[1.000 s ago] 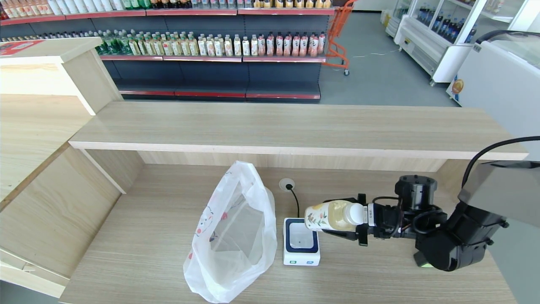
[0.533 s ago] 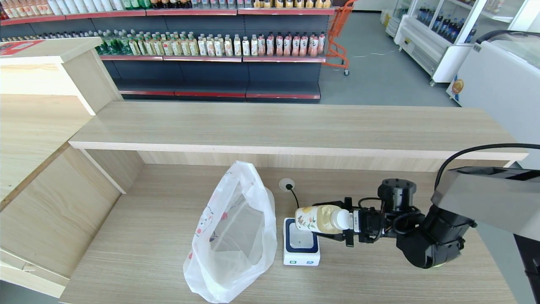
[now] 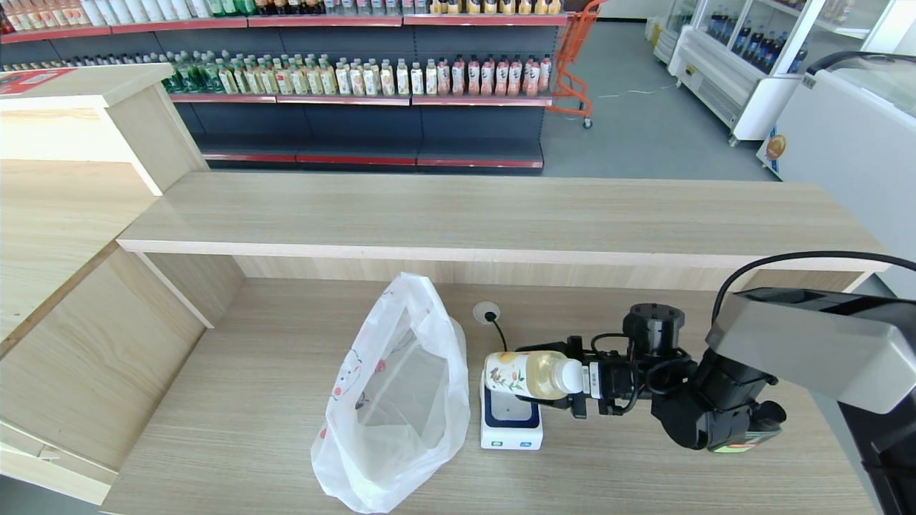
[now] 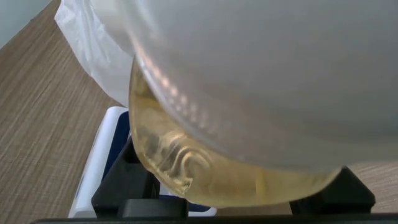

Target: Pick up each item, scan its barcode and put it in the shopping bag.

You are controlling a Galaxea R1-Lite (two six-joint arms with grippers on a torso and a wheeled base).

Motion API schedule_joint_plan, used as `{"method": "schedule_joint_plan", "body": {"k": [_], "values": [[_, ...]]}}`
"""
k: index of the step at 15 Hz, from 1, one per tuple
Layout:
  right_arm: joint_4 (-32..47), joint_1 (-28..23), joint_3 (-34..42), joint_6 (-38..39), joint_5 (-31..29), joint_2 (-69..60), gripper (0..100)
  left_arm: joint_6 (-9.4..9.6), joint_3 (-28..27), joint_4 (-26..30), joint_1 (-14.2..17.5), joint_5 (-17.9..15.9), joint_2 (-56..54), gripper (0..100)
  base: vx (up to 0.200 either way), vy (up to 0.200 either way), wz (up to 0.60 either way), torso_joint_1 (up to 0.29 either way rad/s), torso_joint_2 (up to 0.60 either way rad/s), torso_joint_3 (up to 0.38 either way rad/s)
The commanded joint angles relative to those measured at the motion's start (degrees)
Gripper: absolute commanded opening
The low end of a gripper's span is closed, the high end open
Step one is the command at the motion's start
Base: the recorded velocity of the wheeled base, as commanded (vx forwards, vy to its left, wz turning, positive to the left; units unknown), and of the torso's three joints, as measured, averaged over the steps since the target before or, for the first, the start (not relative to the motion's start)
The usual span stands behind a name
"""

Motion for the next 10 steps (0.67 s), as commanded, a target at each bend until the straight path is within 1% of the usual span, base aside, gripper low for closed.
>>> {"method": "schedule_joint_plan", "body": {"k": [1, 6, 9, 10], "values": [[0.25, 0.04, 0.02, 0.02, -0.16, 0.26, 0, -0.01, 0.01, -0.01, 0.00, 0.00, -0.02, 100, 0.000, 0.000, 0.00, 0.000, 0.00, 0.000], [0.51, -0.66, 0.20, 0.99, -0.25, -0.36, 0, -0.01, 0.01, -0.01, 0.00, 0.00, -0.02, 100, 0.000, 0.000, 0.00, 0.000, 0.00, 0.000], [0.34, -2.95, 0.81, 9.42, -0.16, -4.49, 0, -0.01, 0.01, -0.01, 0.00, 0.00, -0.02, 100, 0.000, 0.000, 0.00, 0.000, 0.00, 0.000], [0.25, -4.97, 1.61, 15.75, -0.16, -8.18, 0, -0.01, 0.01, -0.01, 0.00, 0.00, -0.02, 100, 0.000, 0.000, 0.00, 0.000, 0.00, 0.000]]}}
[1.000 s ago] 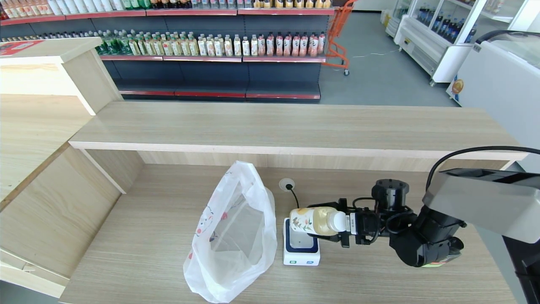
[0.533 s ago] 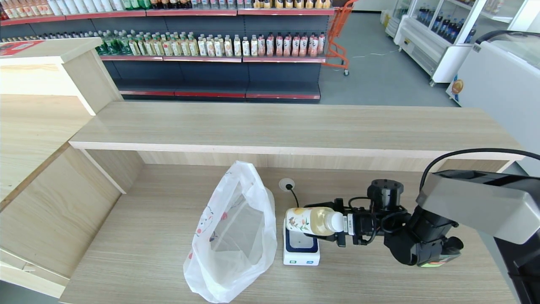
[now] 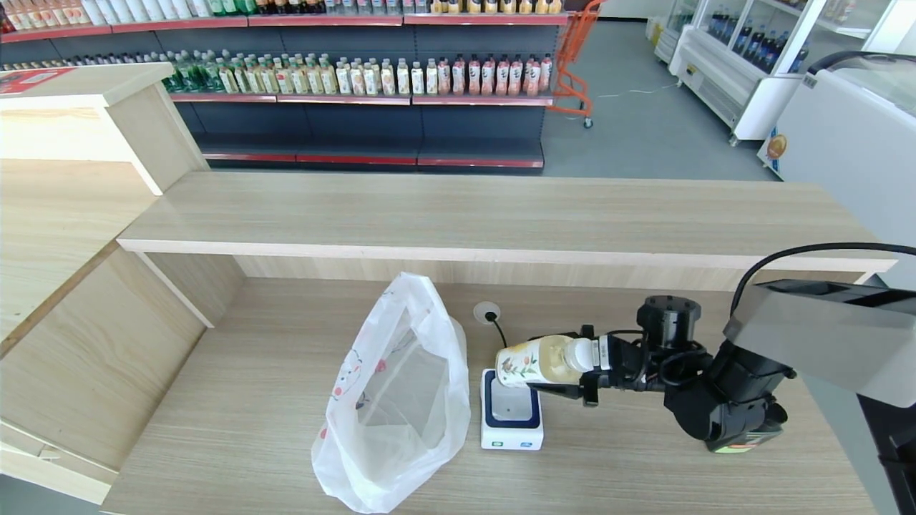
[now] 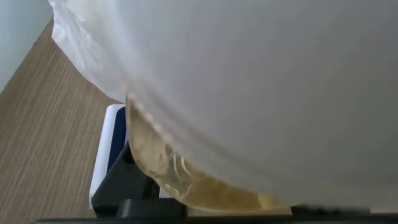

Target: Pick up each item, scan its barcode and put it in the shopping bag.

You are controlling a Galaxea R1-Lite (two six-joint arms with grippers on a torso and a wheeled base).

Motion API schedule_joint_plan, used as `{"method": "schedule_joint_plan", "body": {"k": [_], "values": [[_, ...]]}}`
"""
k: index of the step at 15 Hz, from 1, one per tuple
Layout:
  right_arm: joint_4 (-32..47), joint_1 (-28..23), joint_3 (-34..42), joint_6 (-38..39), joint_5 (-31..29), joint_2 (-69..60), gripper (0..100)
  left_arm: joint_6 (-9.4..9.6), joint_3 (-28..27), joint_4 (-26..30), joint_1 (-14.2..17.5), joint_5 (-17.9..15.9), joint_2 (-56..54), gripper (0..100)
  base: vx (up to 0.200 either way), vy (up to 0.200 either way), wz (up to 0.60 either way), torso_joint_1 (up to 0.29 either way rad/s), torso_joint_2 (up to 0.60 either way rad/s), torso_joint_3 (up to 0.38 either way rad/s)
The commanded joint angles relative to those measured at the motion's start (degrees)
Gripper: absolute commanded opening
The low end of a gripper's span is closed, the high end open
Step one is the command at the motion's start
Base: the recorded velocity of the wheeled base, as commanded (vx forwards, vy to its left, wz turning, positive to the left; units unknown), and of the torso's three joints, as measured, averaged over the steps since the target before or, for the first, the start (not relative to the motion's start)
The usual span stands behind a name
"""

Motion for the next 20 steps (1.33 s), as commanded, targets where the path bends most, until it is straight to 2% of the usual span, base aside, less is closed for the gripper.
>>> {"method": "schedule_joint_plan", "body": {"k": [1, 3, 4, 5, 6, 8, 11, 20], "values": [[-0.42, -2.78, 1.43, 6.63, 0.35, -7.04, 0, -0.01, 0.01, -0.01, 0.00, 0.00, -0.02, 100, 0.000, 0.000, 0.00, 0.000, 0.00, 0.000], [0.02, -3.75, 8.55, 21.66, -0.70, -16.71, 0, -0.01, 0.01, -0.01, 0.00, 0.00, -0.02, 100, 0.000, 0.000, 0.00, 0.000, 0.00, 0.000], [-0.07, -3.75, 10.83, 26.23, -2.72, -18.91, 0, -0.01, 0.01, -0.01, 0.00, 0.00, -0.02, 100, 0.000, 0.000, 0.00, 0.000, 0.00, 0.000], [-0.07, -3.66, 13.29, 34.58, -8.08, -21.19, 0, -0.01, 0.01, -0.01, 0.00, 0.00, -0.02, 100, 0.000, 0.000, 0.00, 0.000, 0.00, 0.000], [-0.07, -3.40, 13.82, 38.89, -10.90, -21.72, 0, -0.01, 0.01, -0.01, 0.00, 0.00, -0.02, 100, 0.000, 0.000, 0.00, 0.000, 0.00, 0.000], [-0.33, -0.50, 14.08, 55.41, -23.46, -22.51, 0, -0.01, 0.01, -0.01, 0.00, 0.00, -0.02, 100, 0.000, 0.000, 0.00, 0.000, 0.00, 0.000], [0.73, 0.73, 15.49, 61.91, -26.89, -22.86, 0, -0.01, 0.01, -0.01, 0.00, 0.00, -0.02, 100, 0.000, 0.000, 0.00, 0.000, 0.00, 0.000], [2.66, 4.51, 18.04, 64.55, -27.51, -26.20, 0, 0.08, 0.01, -0.01, 0.00, 0.00, -0.02, 100, 0.000, 0.000, 0.00, 0.000, 0.00, 0.000]]}}
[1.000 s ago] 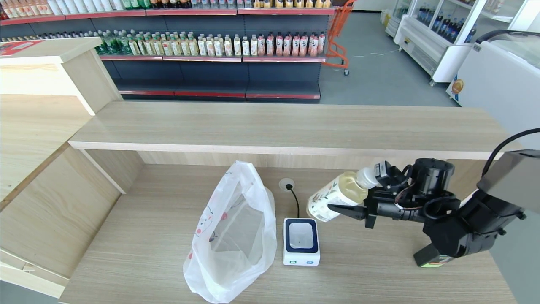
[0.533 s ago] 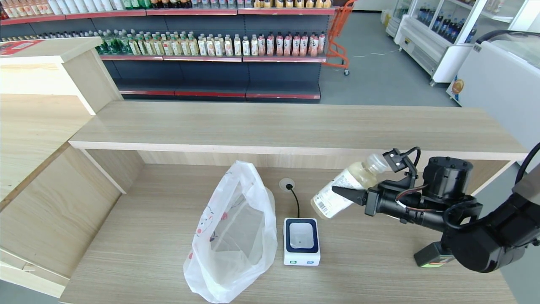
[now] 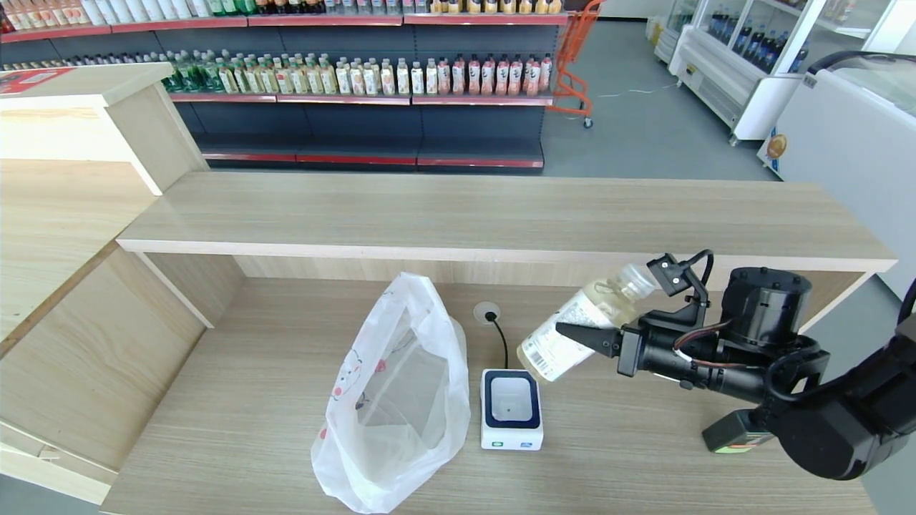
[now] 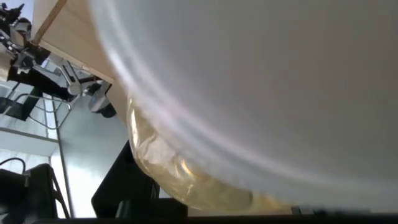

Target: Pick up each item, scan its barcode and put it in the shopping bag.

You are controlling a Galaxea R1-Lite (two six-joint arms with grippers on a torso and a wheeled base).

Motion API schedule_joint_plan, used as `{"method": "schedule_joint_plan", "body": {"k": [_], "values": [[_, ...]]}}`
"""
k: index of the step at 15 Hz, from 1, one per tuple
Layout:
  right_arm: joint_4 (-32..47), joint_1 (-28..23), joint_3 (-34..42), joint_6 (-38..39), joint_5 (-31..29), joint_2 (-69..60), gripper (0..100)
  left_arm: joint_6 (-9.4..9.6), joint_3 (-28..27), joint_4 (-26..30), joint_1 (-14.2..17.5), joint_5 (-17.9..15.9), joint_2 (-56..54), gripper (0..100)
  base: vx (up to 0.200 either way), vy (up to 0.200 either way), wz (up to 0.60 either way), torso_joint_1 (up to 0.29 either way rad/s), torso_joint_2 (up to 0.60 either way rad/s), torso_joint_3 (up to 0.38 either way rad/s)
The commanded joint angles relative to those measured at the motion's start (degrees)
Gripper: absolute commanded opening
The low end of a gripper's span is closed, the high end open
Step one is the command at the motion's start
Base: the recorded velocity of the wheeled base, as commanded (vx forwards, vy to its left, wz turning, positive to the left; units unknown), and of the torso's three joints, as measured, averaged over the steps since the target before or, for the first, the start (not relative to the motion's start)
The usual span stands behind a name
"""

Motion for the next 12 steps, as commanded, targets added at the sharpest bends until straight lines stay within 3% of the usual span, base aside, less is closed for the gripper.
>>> {"method": "schedule_joint_plan", "body": {"k": [1, 2, 12], "values": [[0.05, 0.57, 0.18, -0.01, -0.19, -0.66, 0, -0.02, 0.01, -0.01, 0.00, -0.01, -0.02, 100, 0.000, 0.000, 0.00, 0.000, 0.00, 0.000], [1.20, 0.83, 0.36, 0.08, -0.81, -1.18, 0, -0.02, 0.01, -0.01, 0.00, -0.01, -0.02, 100, 0.000, 0.000, 0.00, 0.000, 0.00, 0.000], [8.75, 3.73, -0.52, 6.58, -0.98, -4.00, 0, -0.02, 0.01, 0.07, 0.00, -0.01, -0.02, 100, 0.000, 0.200, 0.00, 0.001, 0.00, 0.004]]}}
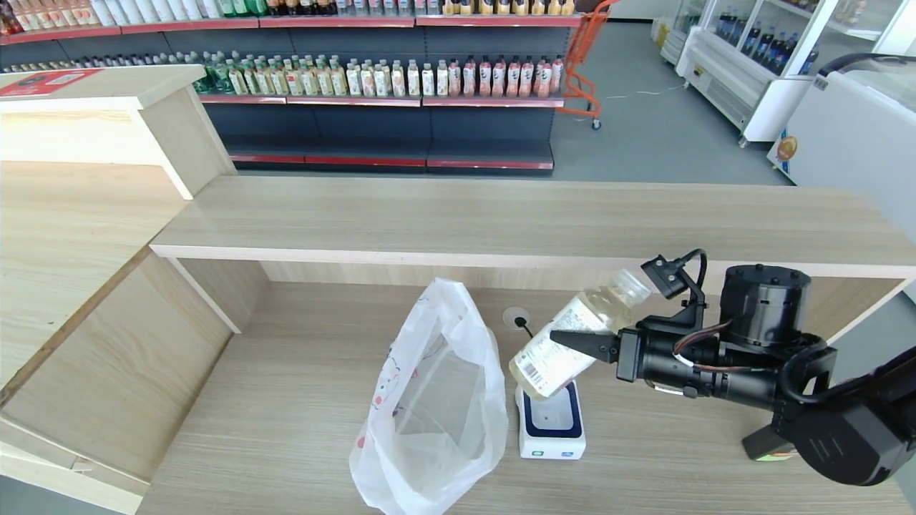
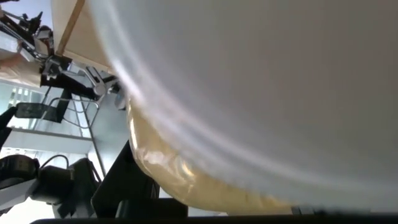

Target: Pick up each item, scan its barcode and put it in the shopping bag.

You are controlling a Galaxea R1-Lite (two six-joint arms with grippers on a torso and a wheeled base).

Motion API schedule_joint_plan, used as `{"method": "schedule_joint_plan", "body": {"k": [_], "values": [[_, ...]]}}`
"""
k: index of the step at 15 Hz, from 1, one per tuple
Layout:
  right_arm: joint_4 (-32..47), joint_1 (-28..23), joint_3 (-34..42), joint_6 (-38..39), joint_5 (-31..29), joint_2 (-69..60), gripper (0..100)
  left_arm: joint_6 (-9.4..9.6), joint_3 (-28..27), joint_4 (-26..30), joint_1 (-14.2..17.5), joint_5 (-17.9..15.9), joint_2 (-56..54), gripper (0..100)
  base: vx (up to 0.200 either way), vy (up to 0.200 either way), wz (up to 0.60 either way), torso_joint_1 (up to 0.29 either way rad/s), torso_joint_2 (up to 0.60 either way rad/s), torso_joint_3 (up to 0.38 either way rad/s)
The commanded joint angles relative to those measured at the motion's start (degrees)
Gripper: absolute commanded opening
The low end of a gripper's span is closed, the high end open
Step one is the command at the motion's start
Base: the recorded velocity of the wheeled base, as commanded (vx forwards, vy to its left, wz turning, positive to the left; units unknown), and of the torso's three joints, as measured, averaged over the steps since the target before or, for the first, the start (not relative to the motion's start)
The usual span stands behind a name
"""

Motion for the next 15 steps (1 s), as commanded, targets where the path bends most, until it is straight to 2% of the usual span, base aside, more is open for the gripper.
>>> {"method": "schedule_joint_plan", "body": {"k": [1, 2, 8, 11, 15], "values": [[-0.05, 1.60, -0.28, 0.15, -0.06, 1.06, 0, -0.02, 0.01, 0.02, 0.00, -0.01, -0.02, 100, 0.000, 0.200, 0.00, -0.002, 0.00, 0.002], [-0.05, 2.39, -0.72, 0.15, -0.06, 2.11, 0, -0.11, 0.01, -0.06, 0.00, -0.01, -0.02, 100, 0.000, 0.200, 0.00, 0.002, 0.00, 0.002], [-0.93, 3.27, -1.95, -1.17, -1.82, 7.56, 0, -0.11, 0.01, -0.06, 0.00, -0.01, -0.02, 100, 0.000, 0.000, 0.00, 0.000, 0.00, 0.000], [-2.42, 3.19, -3.09, -9.08, -5.77, 11.52, 0, -0.11, 0.01, -0.06, 0.00, -0.01, -0.02, 100, 0.000, 0.000, 0.00, 0.000, 0.00, 0.000], [-7.17, 4.50, -4.59, -13.12, -7.18, 17.67, 0, -0.11, 0.01, -0.06, 0.00, -0.01, -0.02, 100, 0.000, 0.000, 0.00, 0.000, 0.00, 0.000]]}}
